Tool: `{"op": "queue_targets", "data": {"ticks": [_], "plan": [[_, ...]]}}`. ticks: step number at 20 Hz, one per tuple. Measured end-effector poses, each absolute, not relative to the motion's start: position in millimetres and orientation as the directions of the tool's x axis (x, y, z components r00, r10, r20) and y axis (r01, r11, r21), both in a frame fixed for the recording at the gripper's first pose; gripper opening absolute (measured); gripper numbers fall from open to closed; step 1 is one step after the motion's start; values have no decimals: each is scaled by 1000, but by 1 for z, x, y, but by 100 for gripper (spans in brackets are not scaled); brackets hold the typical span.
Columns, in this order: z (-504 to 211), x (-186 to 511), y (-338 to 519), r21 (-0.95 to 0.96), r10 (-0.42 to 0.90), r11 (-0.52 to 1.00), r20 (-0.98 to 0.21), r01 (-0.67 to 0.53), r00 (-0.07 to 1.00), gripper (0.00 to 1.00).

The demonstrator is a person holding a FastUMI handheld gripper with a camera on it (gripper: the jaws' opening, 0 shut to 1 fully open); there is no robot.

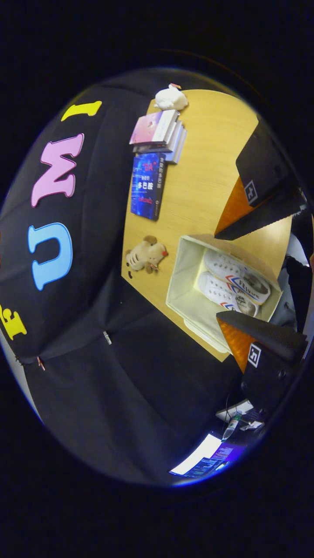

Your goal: Open the storage box then place both shoes into the box .Put the left shoe in first, then the right shoe, with the right side of both shoes facing outward in a uniform manner.

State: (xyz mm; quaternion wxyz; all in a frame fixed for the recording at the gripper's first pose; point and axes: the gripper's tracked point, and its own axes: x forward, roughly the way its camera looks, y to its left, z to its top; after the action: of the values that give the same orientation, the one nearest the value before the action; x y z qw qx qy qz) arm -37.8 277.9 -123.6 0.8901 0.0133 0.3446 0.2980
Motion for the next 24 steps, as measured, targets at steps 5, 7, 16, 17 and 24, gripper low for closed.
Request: {"op": "queue_targets", "data": {"ticks": [5,7,16,17,24], "plan": [[-95,-15,201,146,482,865,-502,-479,718,99],[-88,-7,166,123,441,891,-471,-438,764,99],[-39,29,26,79,265,964,-270,-252,926,99],[-33,31,12,68,245,969,-240,-236,939,99],[-23,35,-46,15,203,979,-162,-203,966,98]]}}
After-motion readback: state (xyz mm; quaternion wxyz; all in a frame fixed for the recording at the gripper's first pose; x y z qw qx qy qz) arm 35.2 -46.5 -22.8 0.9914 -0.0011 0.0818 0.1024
